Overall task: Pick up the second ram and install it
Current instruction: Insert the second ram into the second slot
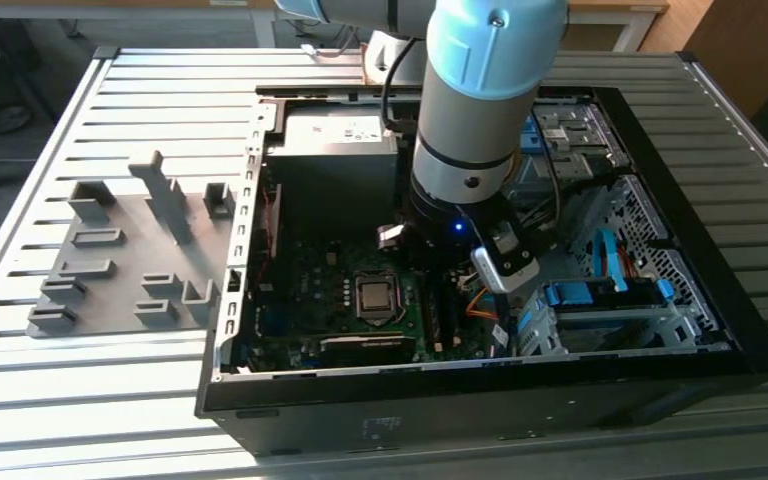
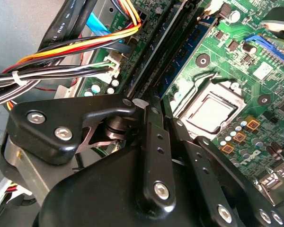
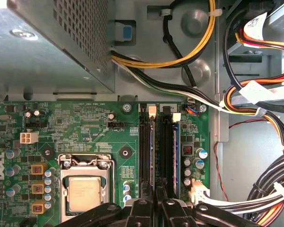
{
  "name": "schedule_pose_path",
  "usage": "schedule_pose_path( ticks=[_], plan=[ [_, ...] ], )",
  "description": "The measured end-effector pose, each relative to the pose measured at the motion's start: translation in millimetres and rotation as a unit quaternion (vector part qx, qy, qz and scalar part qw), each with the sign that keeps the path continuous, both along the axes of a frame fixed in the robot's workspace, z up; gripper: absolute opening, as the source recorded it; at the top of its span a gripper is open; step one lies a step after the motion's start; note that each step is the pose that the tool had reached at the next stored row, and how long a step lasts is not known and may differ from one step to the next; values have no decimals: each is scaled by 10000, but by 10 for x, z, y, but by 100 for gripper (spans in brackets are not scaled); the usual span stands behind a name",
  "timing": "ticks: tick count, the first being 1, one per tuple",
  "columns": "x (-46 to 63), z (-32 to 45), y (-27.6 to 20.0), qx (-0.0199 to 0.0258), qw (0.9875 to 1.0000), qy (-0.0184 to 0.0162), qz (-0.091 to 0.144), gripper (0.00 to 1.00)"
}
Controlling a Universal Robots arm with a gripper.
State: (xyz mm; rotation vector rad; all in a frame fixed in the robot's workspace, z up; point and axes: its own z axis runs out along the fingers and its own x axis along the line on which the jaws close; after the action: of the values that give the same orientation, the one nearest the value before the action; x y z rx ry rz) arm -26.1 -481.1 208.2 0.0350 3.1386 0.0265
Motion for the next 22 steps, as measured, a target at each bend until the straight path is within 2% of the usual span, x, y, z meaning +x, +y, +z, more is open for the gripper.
schedule_pose_path(
  ticks=[1,2,7,17,22],
  plan=[
    [0,0,0,0,10000,0,0,15],
    [0,0,0,0,10000,0,0,21],
    [0,17,0,3,10000,0,0,21],
    [0,283,0,2,10000,9,0,21],
    [0,315,0,4,10000,15,0,20]
  ],
)
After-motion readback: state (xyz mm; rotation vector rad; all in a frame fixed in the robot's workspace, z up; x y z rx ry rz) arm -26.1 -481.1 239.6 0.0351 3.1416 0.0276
